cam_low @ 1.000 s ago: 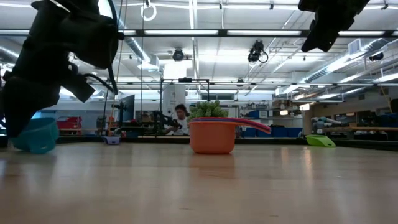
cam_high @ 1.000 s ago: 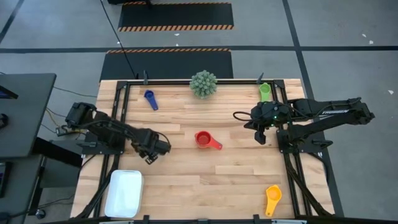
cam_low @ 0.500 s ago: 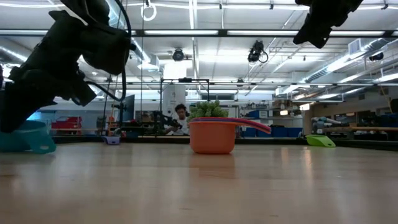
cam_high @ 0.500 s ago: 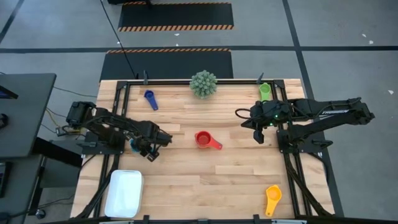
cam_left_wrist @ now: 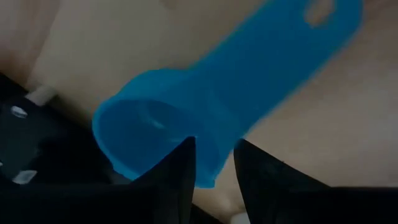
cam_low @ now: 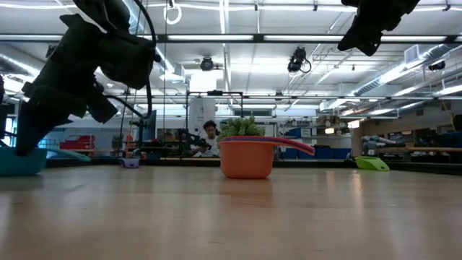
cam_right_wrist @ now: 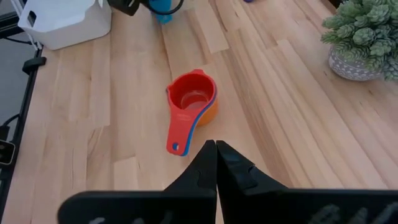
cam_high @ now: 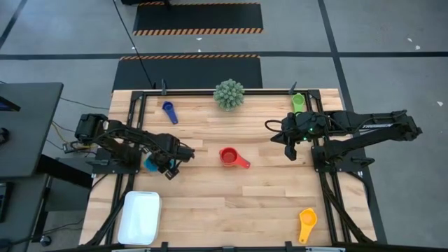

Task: Nest measuring cups in basket
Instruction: Stack the light blue measuring cup on top of the red measuring cup

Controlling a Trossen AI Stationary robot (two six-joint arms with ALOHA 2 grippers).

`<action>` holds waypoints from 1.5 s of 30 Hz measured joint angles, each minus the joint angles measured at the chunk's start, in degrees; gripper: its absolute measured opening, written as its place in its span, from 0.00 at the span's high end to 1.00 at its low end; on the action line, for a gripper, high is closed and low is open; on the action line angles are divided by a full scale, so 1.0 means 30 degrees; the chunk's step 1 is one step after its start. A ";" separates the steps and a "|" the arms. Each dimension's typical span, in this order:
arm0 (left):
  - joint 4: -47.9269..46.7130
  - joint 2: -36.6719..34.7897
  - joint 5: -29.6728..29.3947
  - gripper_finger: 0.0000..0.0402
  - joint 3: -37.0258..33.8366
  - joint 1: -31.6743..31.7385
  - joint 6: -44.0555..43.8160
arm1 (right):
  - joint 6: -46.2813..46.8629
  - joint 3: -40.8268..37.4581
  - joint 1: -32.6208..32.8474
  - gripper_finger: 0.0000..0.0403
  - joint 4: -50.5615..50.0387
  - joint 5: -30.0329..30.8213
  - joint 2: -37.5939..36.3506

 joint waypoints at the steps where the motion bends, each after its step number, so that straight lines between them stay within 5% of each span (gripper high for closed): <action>1: 0.0024 -0.0007 -0.0115 0.71 0.0000 0.0000 0.0008 | 0.0002 0.0000 0.0000 1.00 0.0000 0.0002 0.0000; 14: 0.2962 0.0000 -0.0809 0.72 0.0000 0.0015 0.0007 | 0.0000 0.0000 -0.0004 1.00 0.0000 -0.0002 0.0000; 24: 0.2995 0.0484 -0.1221 0.96 0.0035 0.0015 -0.0022 | 0.0000 0.0000 0.0000 1.00 0.0022 -0.0003 0.0000; 29: 0.2935 0.0456 -0.0939 0.97 0.0454 0.0108 -0.0310 | -0.0003 0.0000 0.0000 1.00 0.0072 -0.0030 -0.0006; 35: 0.2324 0.0408 -0.0358 0.97 0.3716 0.0233 0.1953 | -0.0510 0.0007 0.0015 1.00 0.0078 -0.0862 -0.0681; 45: -0.1194 0.1532 -0.3601 0.97 1.2825 0.0364 0.4300 | -0.1116 0.0018 0.0050 1.00 0.0073 -0.1077 -0.3448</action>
